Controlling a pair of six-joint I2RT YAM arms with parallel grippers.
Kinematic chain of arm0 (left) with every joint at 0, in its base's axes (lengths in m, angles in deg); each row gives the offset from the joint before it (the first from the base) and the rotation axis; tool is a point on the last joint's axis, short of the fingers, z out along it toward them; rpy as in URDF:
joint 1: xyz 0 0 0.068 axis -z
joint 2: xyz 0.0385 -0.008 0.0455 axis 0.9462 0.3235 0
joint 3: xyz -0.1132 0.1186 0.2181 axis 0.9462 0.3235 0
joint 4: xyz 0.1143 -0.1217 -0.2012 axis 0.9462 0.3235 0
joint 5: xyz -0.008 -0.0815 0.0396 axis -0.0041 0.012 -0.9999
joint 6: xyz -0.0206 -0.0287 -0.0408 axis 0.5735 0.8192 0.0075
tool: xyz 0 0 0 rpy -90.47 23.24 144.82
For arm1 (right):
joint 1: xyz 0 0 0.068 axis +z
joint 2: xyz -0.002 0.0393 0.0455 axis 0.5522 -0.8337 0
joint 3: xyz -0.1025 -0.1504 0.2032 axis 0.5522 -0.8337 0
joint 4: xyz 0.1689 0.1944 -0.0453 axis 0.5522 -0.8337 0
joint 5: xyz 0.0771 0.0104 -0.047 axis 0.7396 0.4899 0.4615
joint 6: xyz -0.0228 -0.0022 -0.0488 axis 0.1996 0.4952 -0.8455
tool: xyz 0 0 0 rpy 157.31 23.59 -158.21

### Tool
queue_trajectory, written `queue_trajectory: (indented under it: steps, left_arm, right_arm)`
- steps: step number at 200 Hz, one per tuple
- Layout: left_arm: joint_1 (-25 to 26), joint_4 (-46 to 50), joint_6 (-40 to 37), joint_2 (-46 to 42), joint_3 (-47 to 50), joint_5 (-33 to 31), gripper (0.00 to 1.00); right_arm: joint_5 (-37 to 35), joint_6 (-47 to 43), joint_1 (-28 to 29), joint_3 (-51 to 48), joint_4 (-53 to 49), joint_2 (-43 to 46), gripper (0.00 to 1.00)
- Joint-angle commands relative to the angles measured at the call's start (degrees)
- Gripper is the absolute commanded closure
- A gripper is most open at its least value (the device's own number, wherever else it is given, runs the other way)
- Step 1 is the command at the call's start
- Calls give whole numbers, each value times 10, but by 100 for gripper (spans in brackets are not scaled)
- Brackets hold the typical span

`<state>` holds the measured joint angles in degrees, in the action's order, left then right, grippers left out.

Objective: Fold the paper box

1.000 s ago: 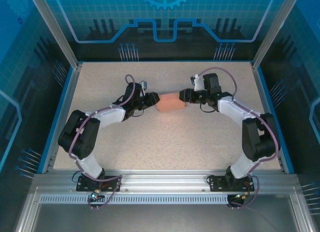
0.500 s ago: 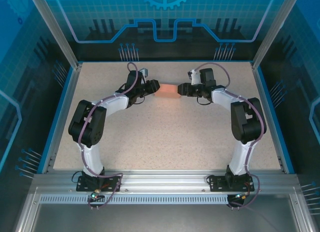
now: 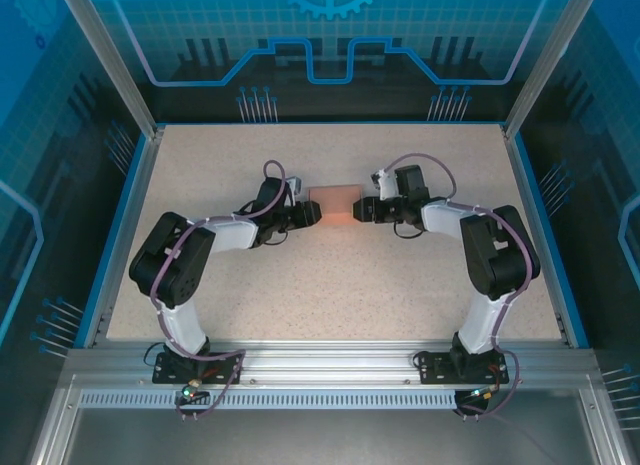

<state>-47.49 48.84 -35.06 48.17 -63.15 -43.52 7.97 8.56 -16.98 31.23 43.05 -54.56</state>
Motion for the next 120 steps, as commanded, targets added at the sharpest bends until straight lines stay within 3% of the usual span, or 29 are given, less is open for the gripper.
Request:
queue_trajectory:
  steps: [1,43,81,120]
  left_arm:
    - [7,-36,-2,-21,16,20,49]
    - [4,16,-21,-38,15,-2,38]
    - [-8,56,-47,-99,22,-24,29]
    - [-14,102,-115,-220,53,-127,21]
  right_arm:
    - [-16,-9,12,-5,-22,16,46]
    - [-90,-40,10,21,-126,36,43]
    - [-159,-86,10,30,-190,124,41]
    - [-288,-145,9,28,-242,245,32]
